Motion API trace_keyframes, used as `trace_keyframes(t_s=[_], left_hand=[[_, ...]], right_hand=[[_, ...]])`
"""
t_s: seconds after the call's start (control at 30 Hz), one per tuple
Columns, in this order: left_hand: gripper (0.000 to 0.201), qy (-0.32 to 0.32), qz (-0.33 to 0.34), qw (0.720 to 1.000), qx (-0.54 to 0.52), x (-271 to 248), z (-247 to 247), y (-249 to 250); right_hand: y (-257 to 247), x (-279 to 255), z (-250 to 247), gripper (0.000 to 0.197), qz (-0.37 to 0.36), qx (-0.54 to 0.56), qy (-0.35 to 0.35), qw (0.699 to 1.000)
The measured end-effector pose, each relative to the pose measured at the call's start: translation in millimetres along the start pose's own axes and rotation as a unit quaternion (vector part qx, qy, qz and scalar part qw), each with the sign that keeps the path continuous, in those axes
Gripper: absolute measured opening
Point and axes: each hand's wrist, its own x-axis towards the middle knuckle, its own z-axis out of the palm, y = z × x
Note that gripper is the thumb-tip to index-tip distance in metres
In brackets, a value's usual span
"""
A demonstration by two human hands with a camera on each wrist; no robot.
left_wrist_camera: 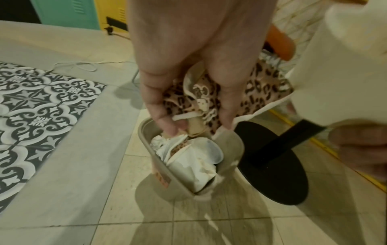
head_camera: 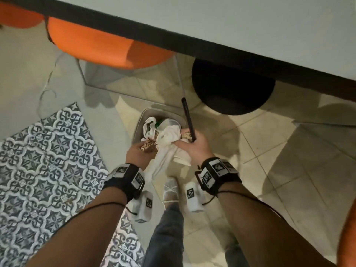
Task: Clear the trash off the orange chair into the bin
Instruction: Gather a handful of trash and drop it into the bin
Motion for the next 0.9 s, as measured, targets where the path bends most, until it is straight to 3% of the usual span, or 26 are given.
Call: trace_keyframes(t_s=[0.13, 0.27, 0.43, 0.6, 0.73, 0.9], left_hand=[[0.057, -0.062, -0.070, 0.995, 0.038, 54, 2, -18], [0.042, -0.067, -0.075, 0.991, 0.088, 84, 12, -17], [0.046, -0.097, -0.090, 0.991, 0.016, 106, 21, -22], [0.048, -0.174, -0.079, 0.979, -0.076, 108, 24, -29], [0.040, -0.151, -0.057, 0.982, -0.094, 100, 25, -27], [0.052, -0.102, -0.062, 0.981, -0.154, 95, 27, -26]], right_hand=[[16, 53, 33, 0.038, 0.047, -0.099, 0.027, 0.994], [26, 88, 53, 0.038, 0.068, -0.201, 0.047, 0.976], [48, 114, 76, 0.049, 0.122, -0.290, 0.036, 0.949], [70, 122, 94, 0.042, 0.181, -0.318, 0.013, 0.930], [69, 116, 94, 0.048, 0.188, -0.317, 0.007, 0.929], [45, 125, 97, 0.055, 0.162, -0.347, -0.029, 0.923]])
